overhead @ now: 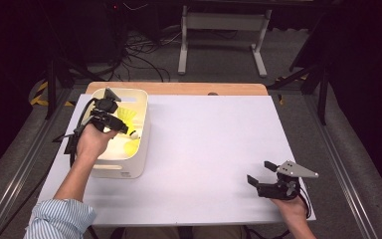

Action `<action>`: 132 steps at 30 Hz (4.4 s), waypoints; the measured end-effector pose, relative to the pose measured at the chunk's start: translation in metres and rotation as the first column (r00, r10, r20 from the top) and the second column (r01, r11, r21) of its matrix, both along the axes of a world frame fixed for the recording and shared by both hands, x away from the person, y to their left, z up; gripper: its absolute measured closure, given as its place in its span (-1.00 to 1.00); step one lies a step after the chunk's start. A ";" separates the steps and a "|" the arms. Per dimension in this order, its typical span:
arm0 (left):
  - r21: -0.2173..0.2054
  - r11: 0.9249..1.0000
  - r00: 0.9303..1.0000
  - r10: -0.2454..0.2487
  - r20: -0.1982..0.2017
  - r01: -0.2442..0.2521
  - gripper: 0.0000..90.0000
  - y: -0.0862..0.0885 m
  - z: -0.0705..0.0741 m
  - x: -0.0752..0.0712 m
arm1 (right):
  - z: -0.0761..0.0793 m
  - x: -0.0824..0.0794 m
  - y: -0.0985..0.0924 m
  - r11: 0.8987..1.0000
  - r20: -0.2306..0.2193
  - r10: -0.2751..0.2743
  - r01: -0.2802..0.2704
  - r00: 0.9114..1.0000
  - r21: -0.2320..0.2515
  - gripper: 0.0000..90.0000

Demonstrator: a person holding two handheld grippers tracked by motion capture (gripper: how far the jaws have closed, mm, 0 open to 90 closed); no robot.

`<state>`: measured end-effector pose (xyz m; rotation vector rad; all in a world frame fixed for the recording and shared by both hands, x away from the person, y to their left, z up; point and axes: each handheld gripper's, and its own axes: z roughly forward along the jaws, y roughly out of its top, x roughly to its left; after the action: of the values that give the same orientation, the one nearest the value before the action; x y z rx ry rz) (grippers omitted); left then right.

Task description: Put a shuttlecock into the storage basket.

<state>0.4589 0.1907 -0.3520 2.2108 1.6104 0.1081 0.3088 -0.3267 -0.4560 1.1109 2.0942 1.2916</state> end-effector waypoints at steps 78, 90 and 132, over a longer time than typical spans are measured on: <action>0.025 1.000 0.994 0.013 0.107 -0.016 -0.14 0.028 0.039 -0.023 | 0.000 0.001 0.001 1.000 -0.006 0.005 -0.005 1.000 -0.004 -0.71; 0.023 0.999 0.992 0.037 0.122 -0.040 -0.15 0.037 0.043 -0.027 | 0.000 0.001 0.000 1.000 -0.005 0.002 -0.002 1.000 -0.005 -0.71; -0.003 0.989 0.978 0.149 0.144 -0.150 -0.14 0.085 0.051 -0.038 | -0.001 0.001 0.001 1.000 -0.014 0.002 -0.002 1.000 -0.005 -0.71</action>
<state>0.4205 0.2753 -0.3006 2.0347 1.6958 0.3105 0.3099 -0.3254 -0.4571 1.1191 2.1075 1.2824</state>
